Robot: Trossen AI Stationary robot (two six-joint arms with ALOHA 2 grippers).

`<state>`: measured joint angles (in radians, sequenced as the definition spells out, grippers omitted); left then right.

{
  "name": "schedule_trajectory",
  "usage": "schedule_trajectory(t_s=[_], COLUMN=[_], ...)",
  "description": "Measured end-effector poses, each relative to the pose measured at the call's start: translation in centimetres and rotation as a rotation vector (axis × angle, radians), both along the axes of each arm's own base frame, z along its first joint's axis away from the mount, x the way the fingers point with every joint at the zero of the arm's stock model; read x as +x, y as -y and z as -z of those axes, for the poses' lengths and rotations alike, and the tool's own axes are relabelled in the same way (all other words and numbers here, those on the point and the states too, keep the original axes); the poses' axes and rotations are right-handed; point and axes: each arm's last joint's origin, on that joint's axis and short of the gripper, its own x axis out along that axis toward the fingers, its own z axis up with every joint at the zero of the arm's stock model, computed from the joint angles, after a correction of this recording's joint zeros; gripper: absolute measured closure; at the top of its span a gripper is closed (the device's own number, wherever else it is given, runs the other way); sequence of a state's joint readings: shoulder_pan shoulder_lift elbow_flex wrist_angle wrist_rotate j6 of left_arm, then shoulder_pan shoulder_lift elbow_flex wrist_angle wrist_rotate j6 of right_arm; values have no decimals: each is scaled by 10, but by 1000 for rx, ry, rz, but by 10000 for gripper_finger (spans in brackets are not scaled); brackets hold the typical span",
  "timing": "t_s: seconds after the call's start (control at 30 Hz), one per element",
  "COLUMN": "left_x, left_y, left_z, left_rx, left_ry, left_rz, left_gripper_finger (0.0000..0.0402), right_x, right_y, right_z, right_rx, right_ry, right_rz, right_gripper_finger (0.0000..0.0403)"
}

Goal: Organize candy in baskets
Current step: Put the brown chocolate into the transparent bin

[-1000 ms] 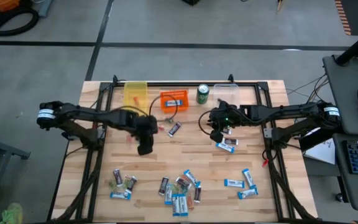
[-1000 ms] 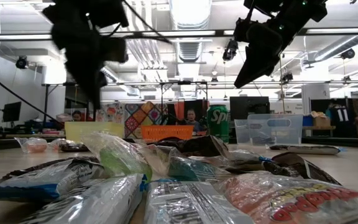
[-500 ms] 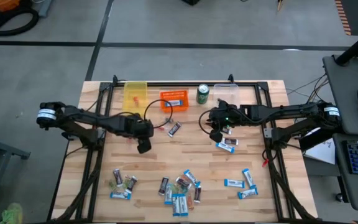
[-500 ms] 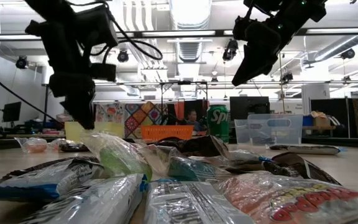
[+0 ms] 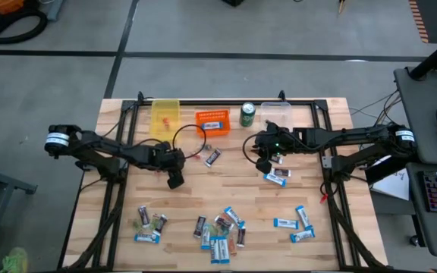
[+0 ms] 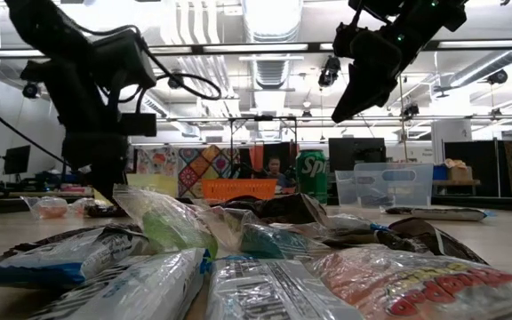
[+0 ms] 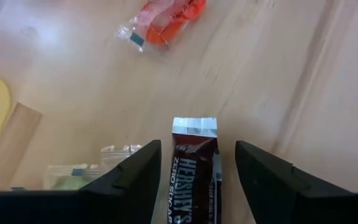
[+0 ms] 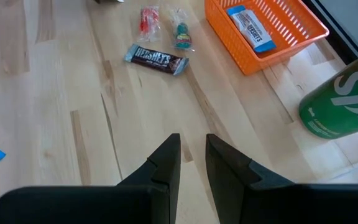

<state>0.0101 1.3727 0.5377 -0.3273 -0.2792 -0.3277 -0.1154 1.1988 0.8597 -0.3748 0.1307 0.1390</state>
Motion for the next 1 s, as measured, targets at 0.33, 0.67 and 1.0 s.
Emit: schedule_trajectory(t_s=[0.33,0.67,1.0], left_x=[-4,-2,22], left_y=[0,0,2], left_z=[6,4,-32], left_rx=[-3,-2,-2], left_ry=[11,16,111], left_rz=[-40,-42,82], left_gripper_finger=[261,391,399], right_x=[0,0,0], right_y=[0,0,-1], right_z=[0,0,0], right_rx=[0,0,-1], right_ry=[0,0,-1], right_rz=[0,0,-4], right_gripper_finger=[339,339,339])
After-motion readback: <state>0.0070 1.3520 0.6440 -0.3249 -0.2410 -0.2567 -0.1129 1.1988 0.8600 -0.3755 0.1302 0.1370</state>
